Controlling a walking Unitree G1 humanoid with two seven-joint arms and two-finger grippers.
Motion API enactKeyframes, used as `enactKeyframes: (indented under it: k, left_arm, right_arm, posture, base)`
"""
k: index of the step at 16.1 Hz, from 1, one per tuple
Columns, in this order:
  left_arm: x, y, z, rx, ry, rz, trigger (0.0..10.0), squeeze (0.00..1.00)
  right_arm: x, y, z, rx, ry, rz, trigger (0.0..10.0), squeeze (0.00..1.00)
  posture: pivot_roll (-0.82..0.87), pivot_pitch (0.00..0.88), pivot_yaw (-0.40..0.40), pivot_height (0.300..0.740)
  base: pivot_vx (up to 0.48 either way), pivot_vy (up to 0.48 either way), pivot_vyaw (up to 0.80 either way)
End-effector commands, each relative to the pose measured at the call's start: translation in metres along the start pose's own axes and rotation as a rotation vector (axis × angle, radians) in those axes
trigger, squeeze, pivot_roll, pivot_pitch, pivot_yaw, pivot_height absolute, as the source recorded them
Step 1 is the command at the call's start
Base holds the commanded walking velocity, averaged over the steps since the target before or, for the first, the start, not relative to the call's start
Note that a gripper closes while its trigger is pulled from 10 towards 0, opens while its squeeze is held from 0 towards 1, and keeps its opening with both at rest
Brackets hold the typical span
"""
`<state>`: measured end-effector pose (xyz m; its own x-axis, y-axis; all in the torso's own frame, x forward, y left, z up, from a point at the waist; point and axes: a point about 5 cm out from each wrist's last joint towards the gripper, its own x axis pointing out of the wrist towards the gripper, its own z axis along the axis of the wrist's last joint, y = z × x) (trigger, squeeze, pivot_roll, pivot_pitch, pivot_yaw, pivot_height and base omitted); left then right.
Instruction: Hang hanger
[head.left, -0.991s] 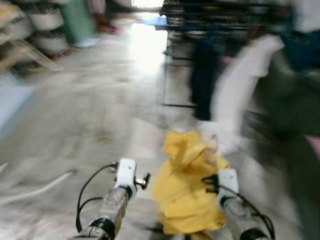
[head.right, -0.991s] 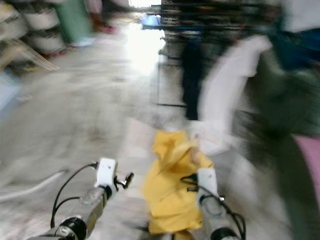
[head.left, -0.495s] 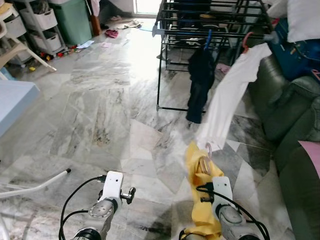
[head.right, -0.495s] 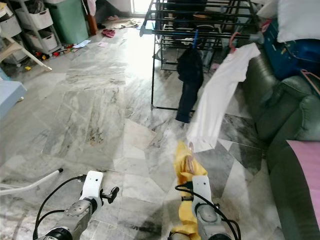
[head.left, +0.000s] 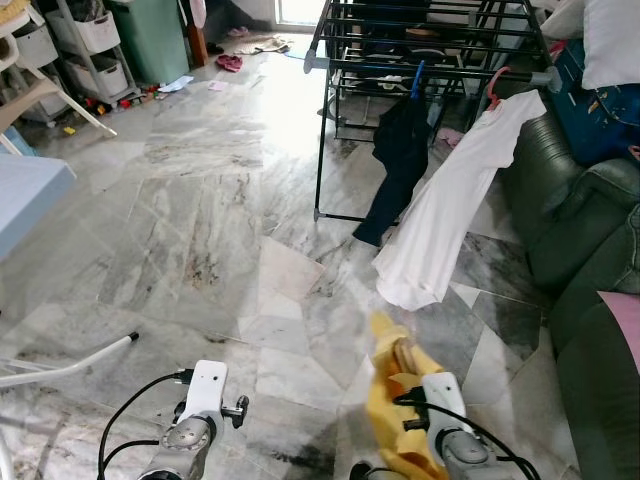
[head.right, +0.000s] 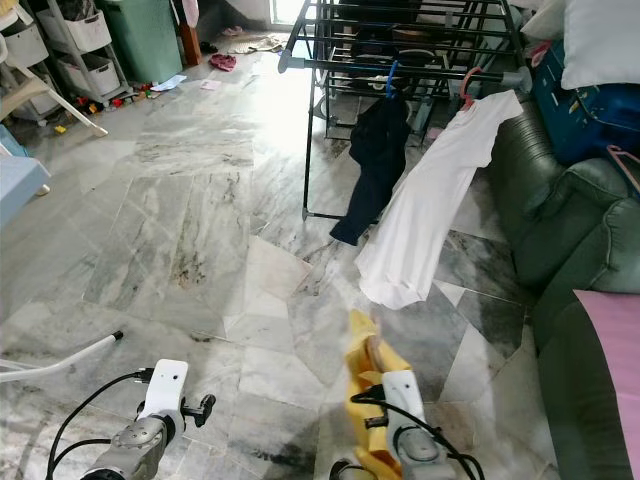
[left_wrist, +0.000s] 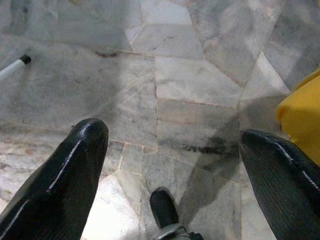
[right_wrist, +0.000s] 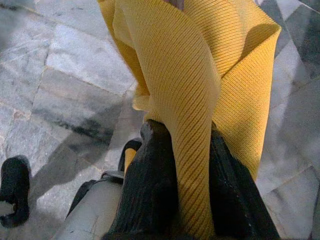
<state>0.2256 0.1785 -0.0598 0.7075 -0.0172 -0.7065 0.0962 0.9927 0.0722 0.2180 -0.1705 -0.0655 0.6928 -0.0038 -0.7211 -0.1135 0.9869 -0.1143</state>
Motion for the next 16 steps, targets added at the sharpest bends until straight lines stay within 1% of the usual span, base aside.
enactKeyframes:
  k: [1, 3, 5, 9, 10, 13, 16]
  left_arm:
    - [-0.003, 0.003, -0.014, 0.013, 0.053, 0.020, 10.0, 0.00]
    - [-0.005, 0.003, -0.019, -0.003, 0.069, 0.034, 10.0, 0.00]
    - [-0.006, 0.003, -0.025, 0.006, 0.092, 0.032, 10.0, 0.00]
    - [-0.006, 0.001, -0.025, 0.015, 0.086, 0.010, 10.0, 0.00]
    - [-0.007, 0.003, -0.026, 0.018, 0.093, 0.013, 10.0, 0.00]
    - [-0.008, 0.007, -0.029, 0.036, 0.113, 0.019, 10.0, 0.00]
    - [-0.007, 0.011, -0.028, 0.032, 0.117, 0.049, 10.0, 0.00]
  right_arm:
    - [0.000, 0.005, -0.001, -0.034, 0.005, 0.028, 10.0, 0.00]
    - [-0.001, 0.009, -0.005, -0.058, 0.016, 0.048, 10.0, 0.00]
    - [-0.002, 0.013, -0.010, -0.072, 0.034, 0.063, 10.0, 0.00]
    - [-0.004, 0.011, -0.016, -0.089, 0.053, 0.066, 10.0, 0.00]
    - [-0.004, 0.008, -0.019, -0.089, 0.063, 0.054, 10.0, 0.00]
    - [-0.005, 0.004, -0.021, -0.072, 0.069, 0.035, 10.0, 0.00]
    - [-0.005, 0.001, -0.021, -0.020, 0.072, 0.014, 10.0, 0.00]
  posture:
    - [-0.03, 0.045, -0.047, 0.740]
    - [-0.03, 0.047, -0.050, 0.740]
    - [-0.02, 0.046, -0.053, 0.740]
    - [-0.01, 0.044, -0.058, 0.740]
    - [-0.01, 0.044, -0.058, 0.740]
    - [-0.02, 0.038, -0.042, 0.740]
    - [-0.02, 0.033, -0.039, 0.740]
  base:
    - [0.000, 0.000, 0.00]
    - [0.000, 0.000, 0.00]
    - [0.000, 0.000, 0.00]
    - [0.000, 0.000, 0.00]
    - [0.000, 0.000, 0.00]
    - [0.000, 0.000, 0.00]
    - [0.000, 0.000, 0.00]
